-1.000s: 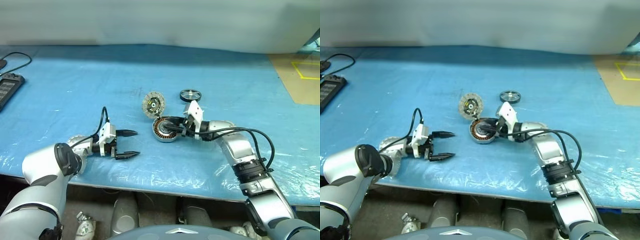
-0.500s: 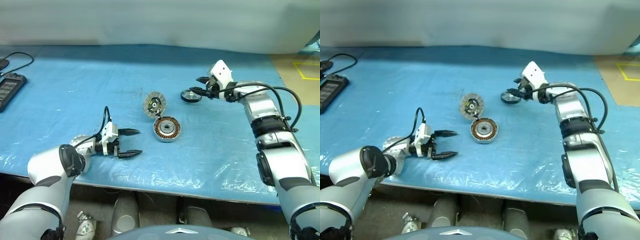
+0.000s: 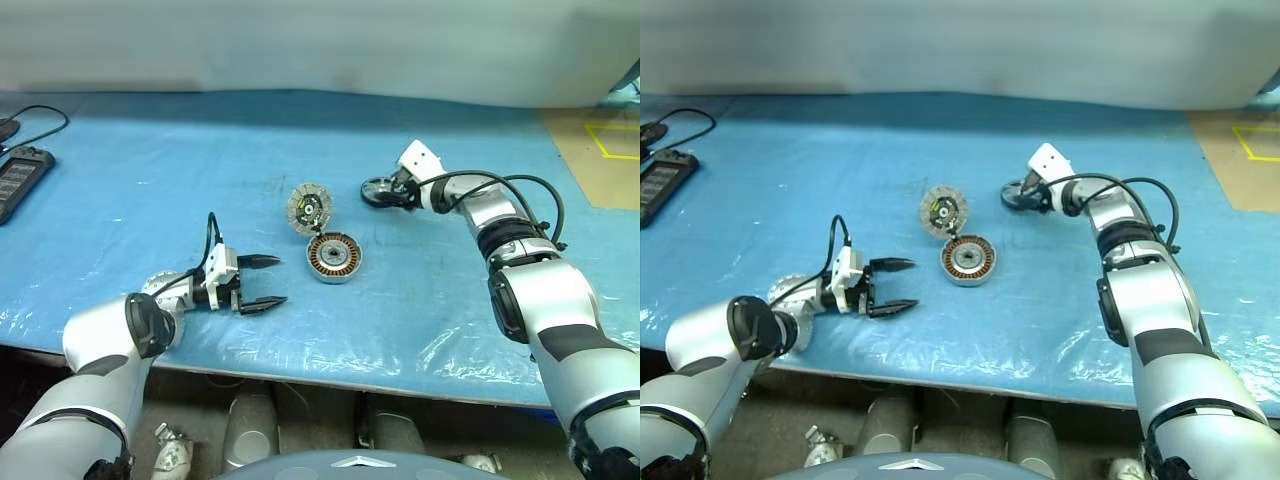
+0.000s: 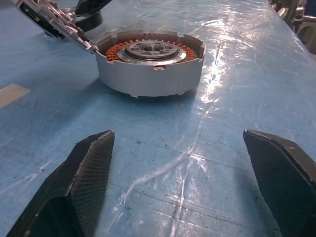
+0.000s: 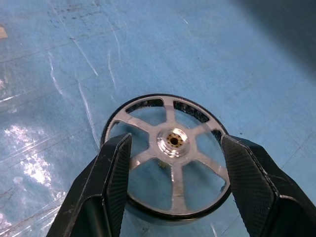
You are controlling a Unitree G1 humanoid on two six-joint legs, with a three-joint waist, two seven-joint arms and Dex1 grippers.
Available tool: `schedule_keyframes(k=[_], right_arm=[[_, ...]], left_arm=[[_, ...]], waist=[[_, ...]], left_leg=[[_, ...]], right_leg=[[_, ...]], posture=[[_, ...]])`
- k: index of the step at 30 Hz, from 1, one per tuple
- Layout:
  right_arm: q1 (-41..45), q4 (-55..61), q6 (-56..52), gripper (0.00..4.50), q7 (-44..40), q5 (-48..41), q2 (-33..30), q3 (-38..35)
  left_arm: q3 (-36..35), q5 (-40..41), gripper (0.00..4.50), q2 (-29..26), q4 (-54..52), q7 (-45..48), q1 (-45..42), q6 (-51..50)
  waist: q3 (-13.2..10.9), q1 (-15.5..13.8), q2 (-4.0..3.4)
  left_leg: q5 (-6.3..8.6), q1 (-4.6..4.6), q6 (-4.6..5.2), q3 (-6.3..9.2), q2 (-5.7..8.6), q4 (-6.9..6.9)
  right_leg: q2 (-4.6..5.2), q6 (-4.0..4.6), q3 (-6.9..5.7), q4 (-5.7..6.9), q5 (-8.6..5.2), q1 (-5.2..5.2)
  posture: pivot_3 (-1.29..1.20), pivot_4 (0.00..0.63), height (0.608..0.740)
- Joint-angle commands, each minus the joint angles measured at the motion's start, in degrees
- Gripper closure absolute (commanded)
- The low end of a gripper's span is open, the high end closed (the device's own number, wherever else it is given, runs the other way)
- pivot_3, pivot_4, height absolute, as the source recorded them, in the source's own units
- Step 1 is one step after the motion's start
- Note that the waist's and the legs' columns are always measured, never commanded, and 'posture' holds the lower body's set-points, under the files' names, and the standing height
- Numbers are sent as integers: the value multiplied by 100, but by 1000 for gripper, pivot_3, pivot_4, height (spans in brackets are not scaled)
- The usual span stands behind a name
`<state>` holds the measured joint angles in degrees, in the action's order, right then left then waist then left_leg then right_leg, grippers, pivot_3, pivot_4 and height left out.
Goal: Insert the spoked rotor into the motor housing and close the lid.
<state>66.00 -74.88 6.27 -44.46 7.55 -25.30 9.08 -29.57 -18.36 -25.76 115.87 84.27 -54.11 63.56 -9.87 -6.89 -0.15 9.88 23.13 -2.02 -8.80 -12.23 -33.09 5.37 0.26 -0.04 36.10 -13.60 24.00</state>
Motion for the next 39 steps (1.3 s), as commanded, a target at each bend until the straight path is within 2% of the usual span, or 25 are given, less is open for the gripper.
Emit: schedule_keyframes(k=[1,15,18,21,22,31,35,39], right_arm=[[116,43,82,1438,84,20,34,-144],[-249,-33,33,1438,-134,611,42,190],[-327,-44,-54,2025,-141,658,29,191],[-384,-18,-75,2933,-263,592,38,112],[-399,-5,-72,2985,-301,575,39,91],[-596,426,83,3095,-763,69,-107,-388],[-891,1056,-8,3095,-1206,-346,-285,-698],[-1466,2301,-399,3095,-1644,-752,-471,-849]], left_arm=[[130,-104,98,-31,307,-97,28,69],[152,-183,98,-70,413,-212,-47,109],[144,-189,98,-75,413,-214,-52,106],[139,-198,98,-76,413,-220,-50,101],[140,-201,98,-76,413,-224,-50,100],[34,-263,98,-48,413,-91,-70,64],[43,-288,98,-54,413,-76,-85,49],[29,-310,98,-64,413,13,-130,-33]], waist=[[0,2,0],[0,2,0],[0,1,0],[3,7,4],[3,9,4],[3,12,4],[3,-3,4],[3,-18,4]], left_leg=[[0,0,0,0,-1,0],[5,2,0,-1,-4,0],[6,0,-1,-1,-3,0],[9,-8,-5,-1,-4,0],[14,-16,-6,-1,-5,0],[18,-61,-6,-3,-11,14],[14,-56,3,-5,-11,19],[8,-51,14,-5,-12,23]], right_leg=[[-1,0,0,0,0,1],[-1,3,0,0,-2,2],[-1,3,0,0,-2,0],[-1,3,0,0,-2,-6],[-1,3,1,0,-2,-13],[-4,8,-2,-25,-5,-67],[-4,8,-5,-33,-5,-66],[-4,8,-8,-38,-5,-62]], posture=[[0,150,740],[0,150,740],[0,150,740],[0,150,740],[0,150,740],[0,150,740],[0,150,740],[0,150,740]])
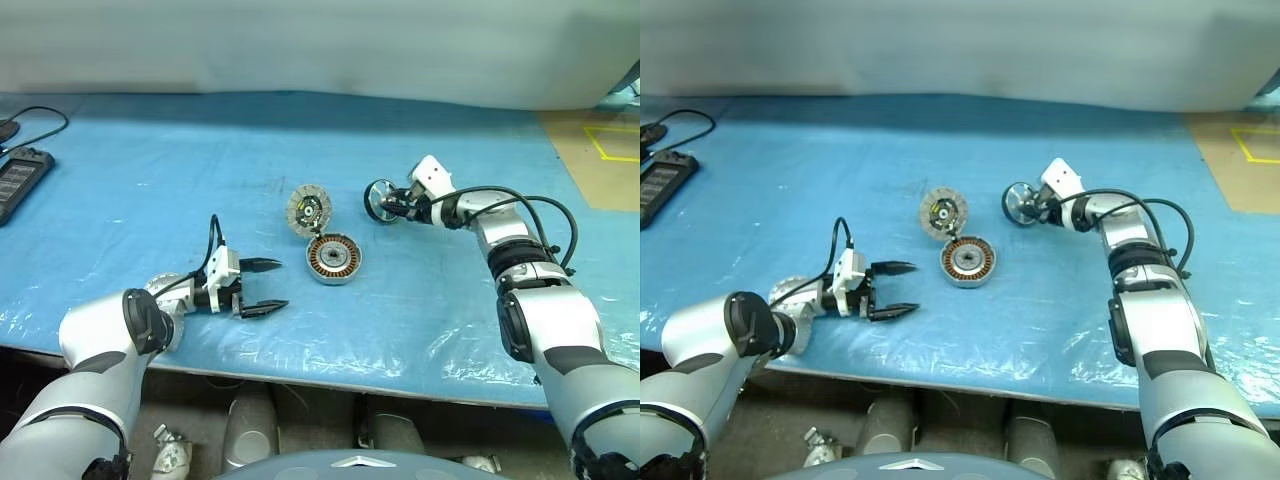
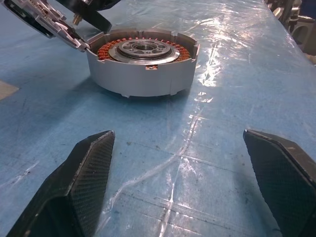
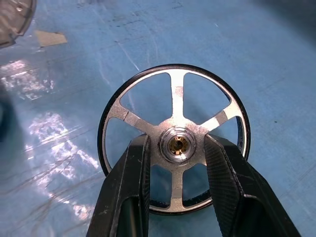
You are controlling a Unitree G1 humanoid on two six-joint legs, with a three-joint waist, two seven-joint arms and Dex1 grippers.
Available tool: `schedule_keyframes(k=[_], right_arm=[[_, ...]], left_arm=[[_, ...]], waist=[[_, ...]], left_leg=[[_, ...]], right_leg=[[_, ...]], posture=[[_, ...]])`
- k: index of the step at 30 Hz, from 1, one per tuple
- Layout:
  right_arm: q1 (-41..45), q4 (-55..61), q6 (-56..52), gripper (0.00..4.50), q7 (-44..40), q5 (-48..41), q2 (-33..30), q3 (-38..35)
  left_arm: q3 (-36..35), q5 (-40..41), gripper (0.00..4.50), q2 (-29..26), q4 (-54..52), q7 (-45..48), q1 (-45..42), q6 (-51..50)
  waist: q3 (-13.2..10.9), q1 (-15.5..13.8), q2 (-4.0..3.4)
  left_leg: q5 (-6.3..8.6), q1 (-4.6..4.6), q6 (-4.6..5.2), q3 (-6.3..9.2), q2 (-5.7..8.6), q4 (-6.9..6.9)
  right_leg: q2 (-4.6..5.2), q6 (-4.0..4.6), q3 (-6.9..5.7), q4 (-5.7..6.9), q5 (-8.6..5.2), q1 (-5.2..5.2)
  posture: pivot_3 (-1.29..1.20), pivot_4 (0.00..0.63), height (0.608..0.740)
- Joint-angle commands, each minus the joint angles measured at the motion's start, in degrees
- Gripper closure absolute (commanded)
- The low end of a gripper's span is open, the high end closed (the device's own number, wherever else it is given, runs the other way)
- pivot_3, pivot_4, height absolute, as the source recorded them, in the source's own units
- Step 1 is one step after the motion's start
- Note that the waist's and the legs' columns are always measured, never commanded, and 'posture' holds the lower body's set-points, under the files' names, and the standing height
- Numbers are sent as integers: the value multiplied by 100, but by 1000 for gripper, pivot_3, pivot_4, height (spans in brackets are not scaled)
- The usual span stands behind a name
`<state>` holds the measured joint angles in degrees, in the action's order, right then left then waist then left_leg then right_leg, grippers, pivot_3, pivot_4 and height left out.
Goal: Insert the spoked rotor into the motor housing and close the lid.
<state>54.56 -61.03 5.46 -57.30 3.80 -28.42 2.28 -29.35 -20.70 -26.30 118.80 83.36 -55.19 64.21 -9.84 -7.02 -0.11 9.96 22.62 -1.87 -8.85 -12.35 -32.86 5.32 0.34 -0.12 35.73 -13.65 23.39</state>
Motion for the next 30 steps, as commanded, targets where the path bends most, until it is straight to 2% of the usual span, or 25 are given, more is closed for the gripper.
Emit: schedule_keyframes(k=[1,3,7,12,17,30], right_arm=[[-555,1507,-591,3095,-557,-608,-213,-230],[-1123,2883,-1254,3095,-899,-1064,-348,-311],[-2028,4853,-2217,3095,-1091,-1510,-591,-219],[-2405,6064,-2792,3095,-937,-1725,-636,-72],[-2365,6553,-3138,3095,-845,-1920,-433,211],[-2265,6166,-2876,3095,-703,-1714,-135,849]], left_arm=[[-1,-74,98,-9,120,123,-47,-123],[-15,-76,98,-8,120,180,-82,-174],[-23,-84,98,-22,120,292,-78,-235],[-2,-84,98,-37,118,358,-67,-236],[-2,-42,98,17,-46,421,-31,-275],[-222,408,98,278,-698,753,81,-409]], waist=[[-1,-14,1],[-3,-21,2],[-5,-25,4],[-6,-14,4],[-6,-14,4],[-7,-17,6]], left_leg=[[0,1,0,0,0,2],[-1,4,2,1,0,5],[-1,11,3,2,0,17],[6,5,-10,3,1,23],[1,2,-33,3,3,34],[-3,4,-44,2,11,47]], right_leg=[[0,0,0,-2,0,1],[0,0,-2,-7,0,2],[-1,-1,-5,-17,0,10],[-2,-2,-2,-20,0,9],[-1,-3,-1,-25,0,10],[1,-5,-3,-34,1,11]], posture=[[0,150,740],[0,150,740],[0,150,740],[0,150,740],[0,150,740],[0,150,740]])
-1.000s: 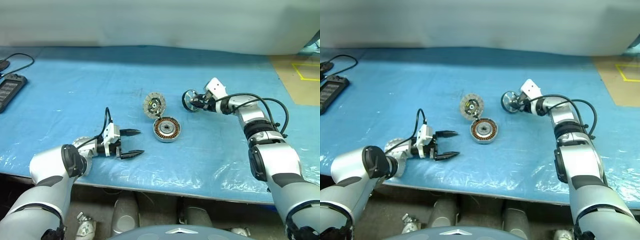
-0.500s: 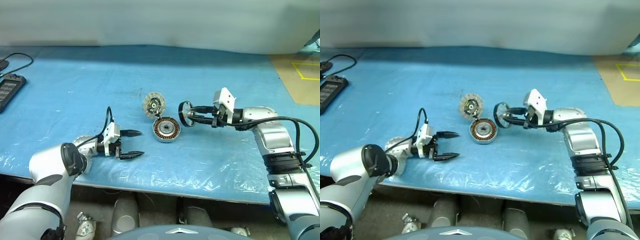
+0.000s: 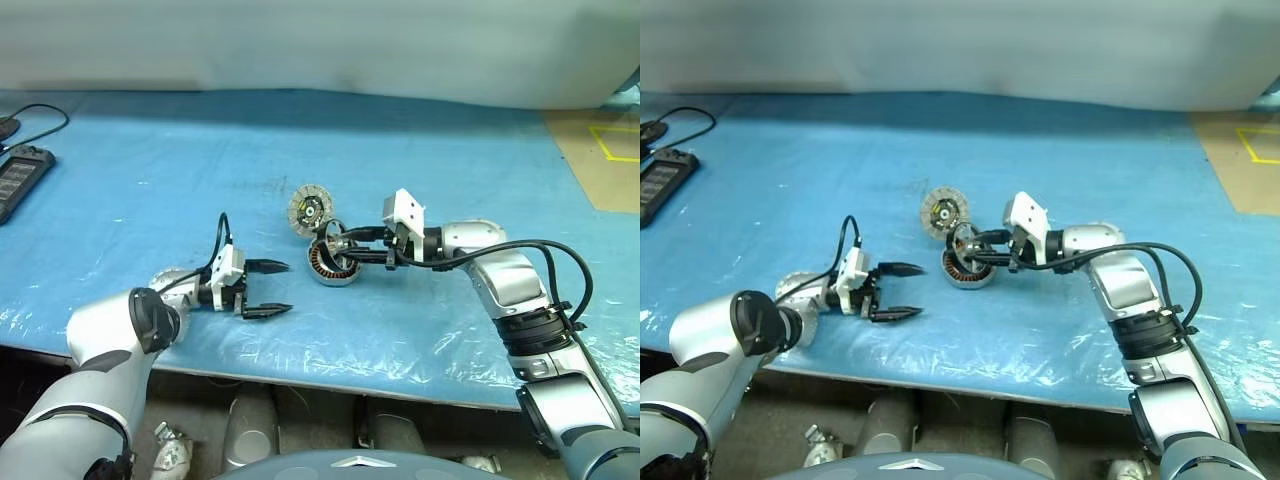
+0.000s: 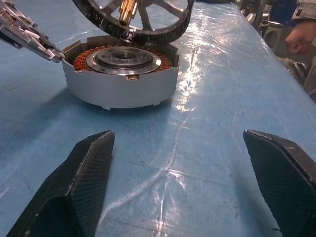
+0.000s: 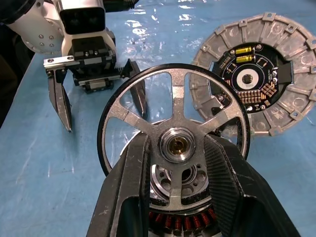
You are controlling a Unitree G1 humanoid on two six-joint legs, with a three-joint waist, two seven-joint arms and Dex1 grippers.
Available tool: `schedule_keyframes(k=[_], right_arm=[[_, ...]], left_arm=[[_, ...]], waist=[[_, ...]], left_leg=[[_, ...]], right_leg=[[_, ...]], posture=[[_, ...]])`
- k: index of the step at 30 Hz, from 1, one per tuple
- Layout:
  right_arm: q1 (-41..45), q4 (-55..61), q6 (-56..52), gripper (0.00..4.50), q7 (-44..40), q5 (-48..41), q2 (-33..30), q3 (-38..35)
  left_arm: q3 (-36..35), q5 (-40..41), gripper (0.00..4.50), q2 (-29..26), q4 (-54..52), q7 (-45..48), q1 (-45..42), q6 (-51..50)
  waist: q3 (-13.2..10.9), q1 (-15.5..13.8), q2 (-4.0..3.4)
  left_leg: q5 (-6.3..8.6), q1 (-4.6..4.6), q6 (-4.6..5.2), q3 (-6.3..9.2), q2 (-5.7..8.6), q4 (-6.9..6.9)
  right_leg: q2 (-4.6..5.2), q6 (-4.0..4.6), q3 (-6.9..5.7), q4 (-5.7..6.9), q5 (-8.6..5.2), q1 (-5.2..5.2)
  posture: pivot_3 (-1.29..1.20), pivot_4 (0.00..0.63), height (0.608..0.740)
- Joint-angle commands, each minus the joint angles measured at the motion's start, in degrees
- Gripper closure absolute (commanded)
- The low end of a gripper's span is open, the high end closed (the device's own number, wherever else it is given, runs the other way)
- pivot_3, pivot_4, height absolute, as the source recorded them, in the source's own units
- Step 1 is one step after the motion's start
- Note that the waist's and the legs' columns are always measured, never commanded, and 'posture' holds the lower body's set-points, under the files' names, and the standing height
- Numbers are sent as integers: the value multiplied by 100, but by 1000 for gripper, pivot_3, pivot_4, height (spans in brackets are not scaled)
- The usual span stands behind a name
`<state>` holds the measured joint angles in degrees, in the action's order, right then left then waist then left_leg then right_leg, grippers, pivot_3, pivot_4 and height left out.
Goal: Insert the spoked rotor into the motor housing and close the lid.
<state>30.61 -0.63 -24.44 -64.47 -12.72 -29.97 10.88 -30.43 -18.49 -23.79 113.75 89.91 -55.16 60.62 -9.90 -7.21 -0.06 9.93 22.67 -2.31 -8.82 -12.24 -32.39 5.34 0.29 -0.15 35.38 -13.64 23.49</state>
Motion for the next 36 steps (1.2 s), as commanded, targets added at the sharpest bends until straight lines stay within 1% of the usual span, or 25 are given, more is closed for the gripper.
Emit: schedule_keyframes(k=[1,14,19,20,21,24,25,26,28,31,36], right_arm=[[129,129,117,3095,19,-63,23,-2],[179,-95,272,3095,18,38,-11,105],[222,-253,416,3095,14,127,-56,130],[236,-282,443,3095,6,148,-70,136],[248,-309,470,3095,-6,169,-84,143],[273,-370,547,3095,-27,234,-124,162],[282,-386,567,3095,-29,250,-129,165],[289,-383,578,3095,-37,260,-139,164],[293,-370,589,3095,-53,264,-157,166],[287,-369,602,3095,-65,273,-172,172],[232,-360,593,3095,-58,285,-159,198]], left_arm=[[-122,229,98,49,-253,128,94,-78],[22,653,98,364,-1217,259,389,-516],[206,865,98,528,-1816,259,623,-802],[292,960,98,589,-2094,259,731,-937],[445,1129,98,686,-2593,259,927,-1187],[1129,1850,98,986,-4942,259,1879,-2468],[1312,2038,98,1030,-5682,259,2183,-2921],[1447,2174,98,1052,-6308,257,2442,-3327],[1709,2390,98,1029,-7236,144,2833,-3963],[2026,2620,98,921,-8014,-93,3166,-4547],[2375,2881,98,731,-8498,-369,3380,-4928]], waist=[[0,3,1],[-1,8,3],[-1,9,3],[-1,9,2],[-1,10,2],[1,12,-1],[0,30,1],[0,39,2],[0,52,2],[-1,54,2],[-1,59,2]], left_leg=[[0,0,0,0,0,1],[0,1,0,0,1,-2],[0,-1,1,0,1,-7],[0,-1,1,0,1,-9],[0,-5,2,0,1,-10],[3,-24,6,-3,-2,-8],[6,-33,10,-7,-22,-6],[8,-33,15,-12,-32,-8],[8,-32,16,-18,-36,-7],[8,-25,21,-28,-46,-8],[8,-25,20,-36,-43,-13]], right_leg=[[-1,-1,0,-1,0,0],[-1,-2,1,0,2,0],[-1,-1,1,6,1,-1],[0,-1,2,8,1,-2],[0,-1,3,9,1,-5],[2,2,6,13,-1,-21],[3,3,9,14,-1,-25],[0,3,11,15,-1,-24],[-5,4,12,14,-2,-19],[-16,5,12,10,-3,-14],[-18,5,14,9,-3,-13]], posture=[[0,150,740],[0,150,740],[0,150,740],[0,150,740],[0,150,740],[0,150,740],[0,150,740],[0,150,740],[0,150,740],[0,150,740],[0,150,740]])
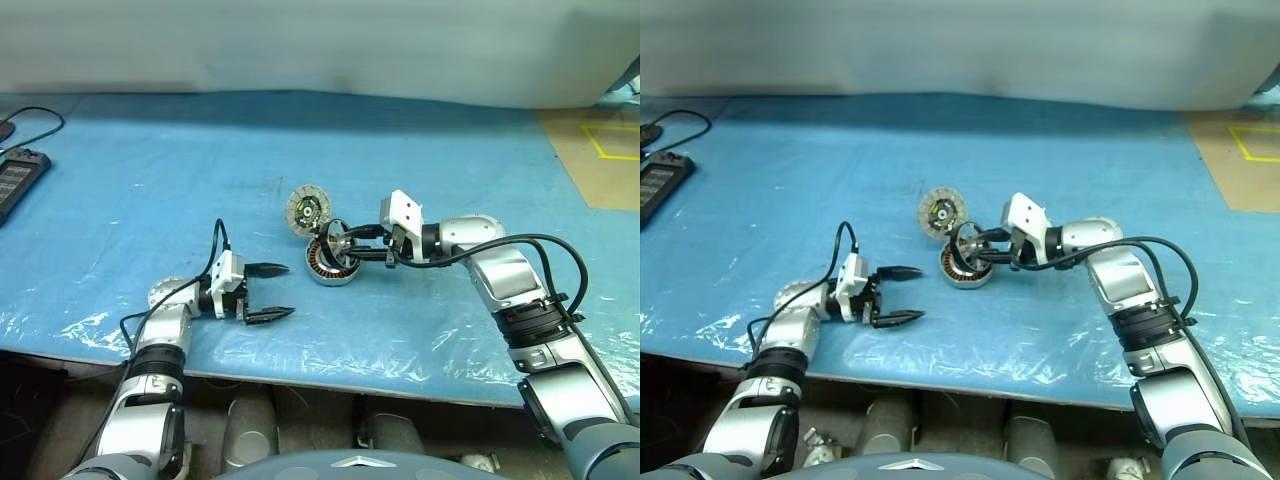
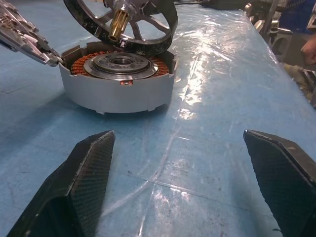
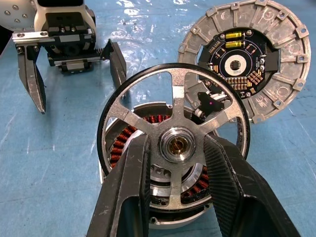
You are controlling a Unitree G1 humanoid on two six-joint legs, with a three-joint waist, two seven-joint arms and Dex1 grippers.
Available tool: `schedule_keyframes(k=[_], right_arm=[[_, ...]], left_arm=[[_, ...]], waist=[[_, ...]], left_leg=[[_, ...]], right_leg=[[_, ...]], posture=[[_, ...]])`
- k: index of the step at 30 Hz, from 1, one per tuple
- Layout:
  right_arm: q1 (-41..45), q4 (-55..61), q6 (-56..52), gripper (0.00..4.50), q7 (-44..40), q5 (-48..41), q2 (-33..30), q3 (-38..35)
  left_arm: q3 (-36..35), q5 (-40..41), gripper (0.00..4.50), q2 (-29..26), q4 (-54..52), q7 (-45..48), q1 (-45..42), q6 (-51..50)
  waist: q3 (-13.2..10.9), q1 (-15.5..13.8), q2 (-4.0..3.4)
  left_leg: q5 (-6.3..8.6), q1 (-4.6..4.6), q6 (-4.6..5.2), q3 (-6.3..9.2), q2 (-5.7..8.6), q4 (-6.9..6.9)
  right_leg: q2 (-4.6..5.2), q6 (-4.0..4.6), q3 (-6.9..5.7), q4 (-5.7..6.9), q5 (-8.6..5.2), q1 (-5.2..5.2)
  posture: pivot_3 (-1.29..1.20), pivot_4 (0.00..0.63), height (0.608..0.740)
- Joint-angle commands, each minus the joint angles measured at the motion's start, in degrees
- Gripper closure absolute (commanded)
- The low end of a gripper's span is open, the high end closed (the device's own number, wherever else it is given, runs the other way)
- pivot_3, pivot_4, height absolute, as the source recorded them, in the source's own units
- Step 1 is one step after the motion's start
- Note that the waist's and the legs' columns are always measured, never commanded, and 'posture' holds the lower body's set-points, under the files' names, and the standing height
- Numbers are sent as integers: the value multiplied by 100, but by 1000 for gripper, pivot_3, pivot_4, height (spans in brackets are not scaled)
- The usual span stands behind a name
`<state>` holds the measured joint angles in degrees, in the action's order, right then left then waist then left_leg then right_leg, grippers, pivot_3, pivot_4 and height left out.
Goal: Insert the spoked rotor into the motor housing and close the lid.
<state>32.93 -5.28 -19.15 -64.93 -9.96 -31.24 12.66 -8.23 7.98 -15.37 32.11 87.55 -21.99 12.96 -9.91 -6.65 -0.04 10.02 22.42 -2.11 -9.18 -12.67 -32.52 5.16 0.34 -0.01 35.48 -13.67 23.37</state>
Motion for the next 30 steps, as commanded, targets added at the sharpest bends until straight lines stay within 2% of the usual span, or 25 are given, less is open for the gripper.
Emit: schedule_keyframes(k=[1,14,30], right_arm=[[-15,91,78,3095,-11,30,-35,39],[15,-76,230,3095,-15,161,-64,159],[92,71,206,3095,-40,126,-83,127]], left_arm=[[209,275,98,-141,-375,-174,85,-189],[637,633,98,-417,-519,-487,165,-258],[815,879,98,-640,-655,-672,292,-275]], waist=[[0,4,0],[0,91,0],[0,96,0]], left_leg=[[0,-1,-1,-1,0,0],[-5,-1,-10,-5,9,-1],[-6,-1,-11,-5,9,-5]], right_leg=[[0,0,0,0,0,0],[-1,0,2,-3,0,-1],[-1,0,3,-1,0,-2]], posture=[[0,150,740],[0,150,740],[0,150,740]])
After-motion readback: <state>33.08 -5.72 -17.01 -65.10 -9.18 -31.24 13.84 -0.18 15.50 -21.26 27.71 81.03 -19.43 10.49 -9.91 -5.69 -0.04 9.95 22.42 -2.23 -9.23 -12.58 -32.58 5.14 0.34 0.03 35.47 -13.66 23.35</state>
